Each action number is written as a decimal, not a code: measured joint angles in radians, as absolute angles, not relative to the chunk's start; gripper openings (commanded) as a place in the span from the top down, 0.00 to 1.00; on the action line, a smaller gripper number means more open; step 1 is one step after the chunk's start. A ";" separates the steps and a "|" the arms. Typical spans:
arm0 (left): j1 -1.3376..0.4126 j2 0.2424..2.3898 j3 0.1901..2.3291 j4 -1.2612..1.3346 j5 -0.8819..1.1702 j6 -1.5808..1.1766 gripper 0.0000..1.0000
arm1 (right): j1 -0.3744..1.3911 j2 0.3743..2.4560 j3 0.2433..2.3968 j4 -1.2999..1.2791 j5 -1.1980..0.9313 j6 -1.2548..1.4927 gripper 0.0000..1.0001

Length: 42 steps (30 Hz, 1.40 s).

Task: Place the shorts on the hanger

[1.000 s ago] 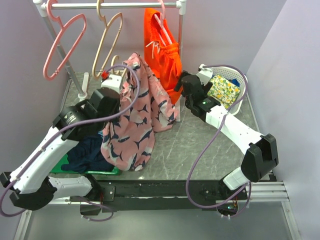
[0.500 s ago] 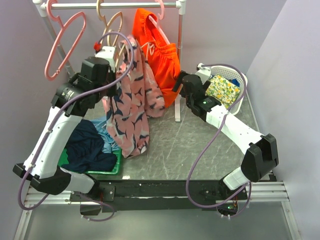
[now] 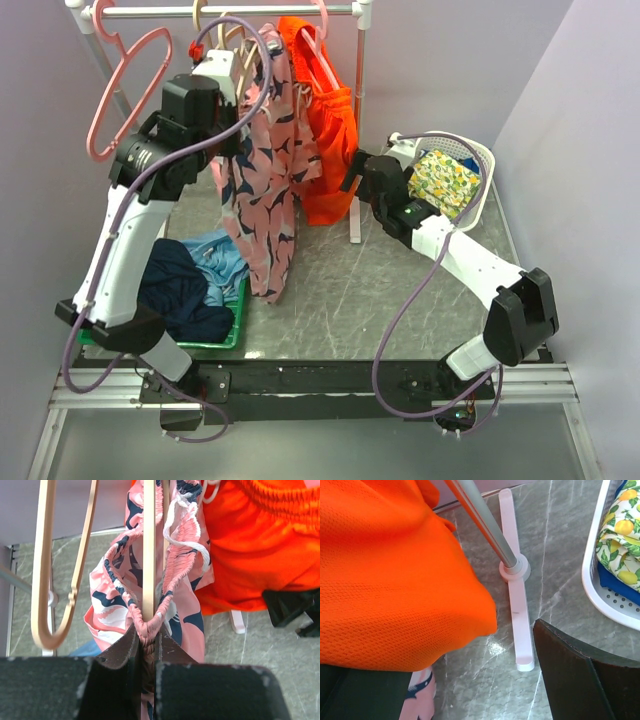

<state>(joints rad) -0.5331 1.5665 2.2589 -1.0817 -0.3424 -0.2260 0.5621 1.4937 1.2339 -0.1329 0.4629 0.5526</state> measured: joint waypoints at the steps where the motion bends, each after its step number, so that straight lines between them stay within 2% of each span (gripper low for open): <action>1: -0.529 1.582 2.276 -1.082 -0.339 -0.223 0.99 | 0.563 1.492 1.234 -0.133 0.461 0.553 0.03; 15: -0.406 1.724 2.371 -1.000 -0.274 -0.177 0.99 | 0.574 1.423 1.225 -0.126 0.442 0.553 0.03; 42: -0.354 1.873 2.429 -0.818 -0.179 -0.147 0.99 | 0.596 1.303 1.138 -0.091 0.383 0.553 0.04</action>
